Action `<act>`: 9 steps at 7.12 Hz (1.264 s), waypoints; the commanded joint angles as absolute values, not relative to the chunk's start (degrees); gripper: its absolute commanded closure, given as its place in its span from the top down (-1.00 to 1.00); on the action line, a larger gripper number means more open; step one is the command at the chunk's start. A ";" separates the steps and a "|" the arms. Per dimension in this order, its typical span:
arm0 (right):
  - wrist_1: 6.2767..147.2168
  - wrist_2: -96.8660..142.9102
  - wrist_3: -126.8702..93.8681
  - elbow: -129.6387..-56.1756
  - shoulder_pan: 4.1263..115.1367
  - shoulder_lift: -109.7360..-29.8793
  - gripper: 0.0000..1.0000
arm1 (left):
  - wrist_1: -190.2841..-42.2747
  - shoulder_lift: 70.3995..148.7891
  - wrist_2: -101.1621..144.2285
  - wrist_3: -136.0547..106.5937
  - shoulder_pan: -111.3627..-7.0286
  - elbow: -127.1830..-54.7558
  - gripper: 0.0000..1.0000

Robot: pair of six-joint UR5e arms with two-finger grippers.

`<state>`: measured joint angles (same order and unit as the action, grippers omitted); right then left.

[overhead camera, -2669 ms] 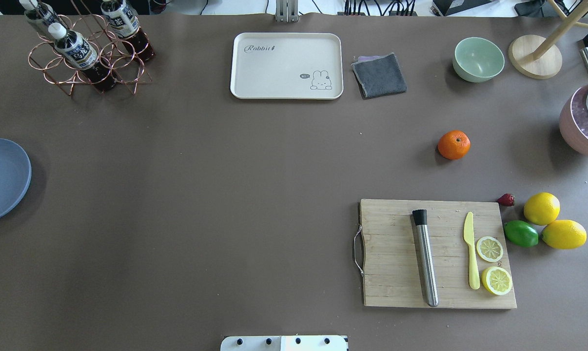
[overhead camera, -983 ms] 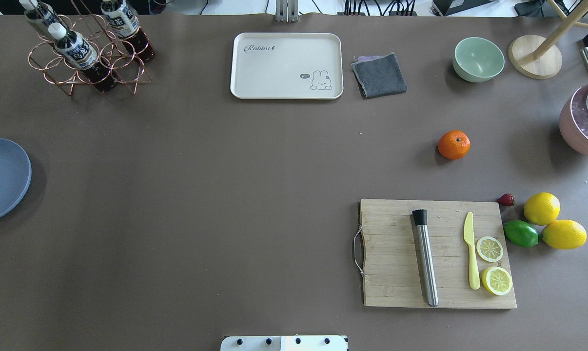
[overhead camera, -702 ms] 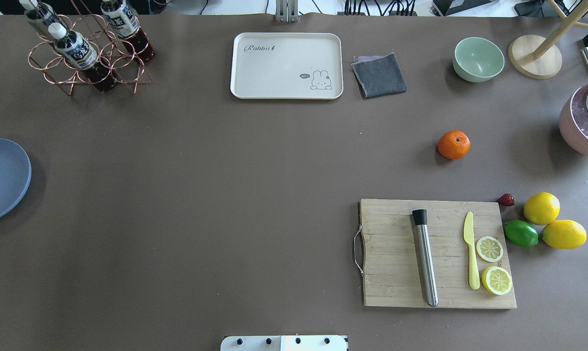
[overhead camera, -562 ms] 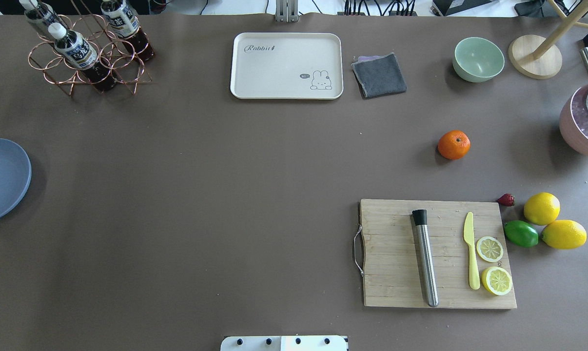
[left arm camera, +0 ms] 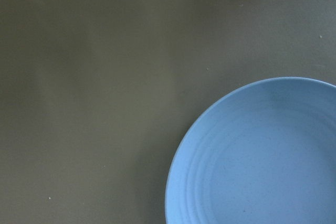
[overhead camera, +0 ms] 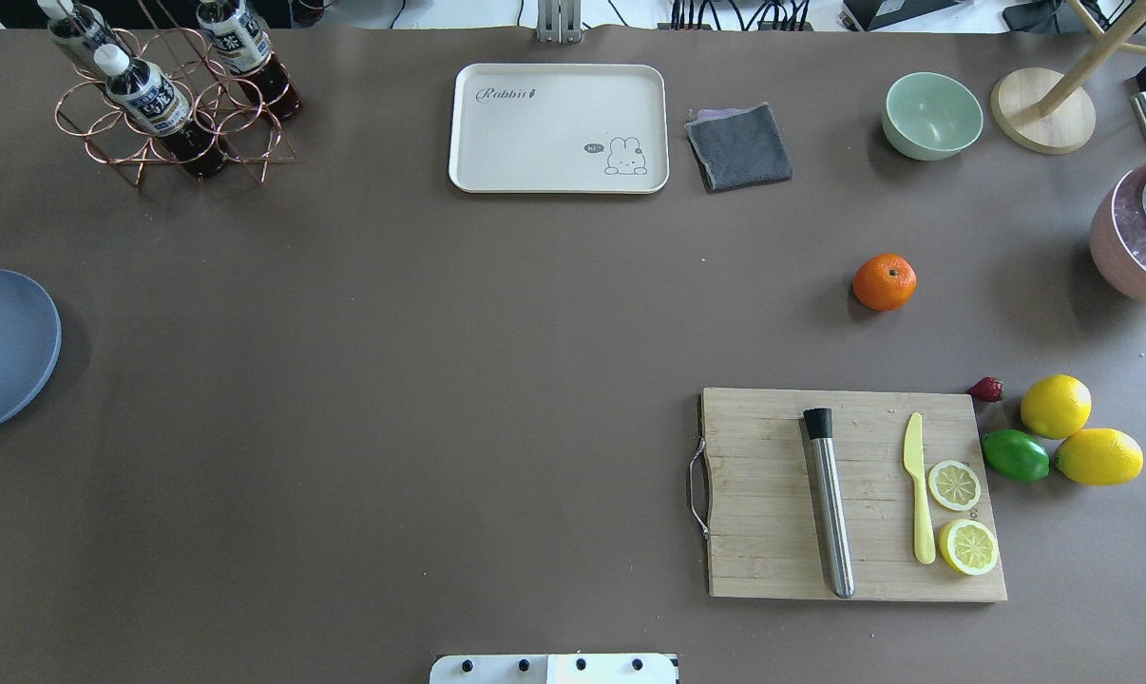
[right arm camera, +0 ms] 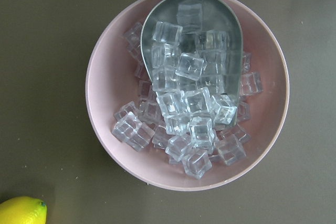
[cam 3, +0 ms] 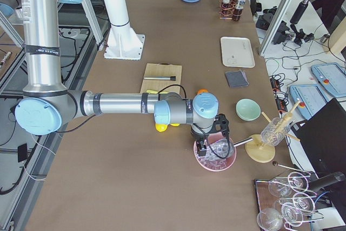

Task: Pick orange to plate

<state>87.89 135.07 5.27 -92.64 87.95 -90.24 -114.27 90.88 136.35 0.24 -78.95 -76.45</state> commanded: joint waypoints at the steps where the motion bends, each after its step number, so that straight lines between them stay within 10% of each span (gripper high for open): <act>1: 88.24 135.26 5.27 -92.55 87.89 -90.35 1.00 | -115.84 91.58 136.32 -0.87 -75.95 -74.53 0.86; 9: 87.98 135.62 5.27 -92.72 87.89 -90.88 1.00 | -116.28 93.25 134.56 -1.76 -74.36 -69.61 0.62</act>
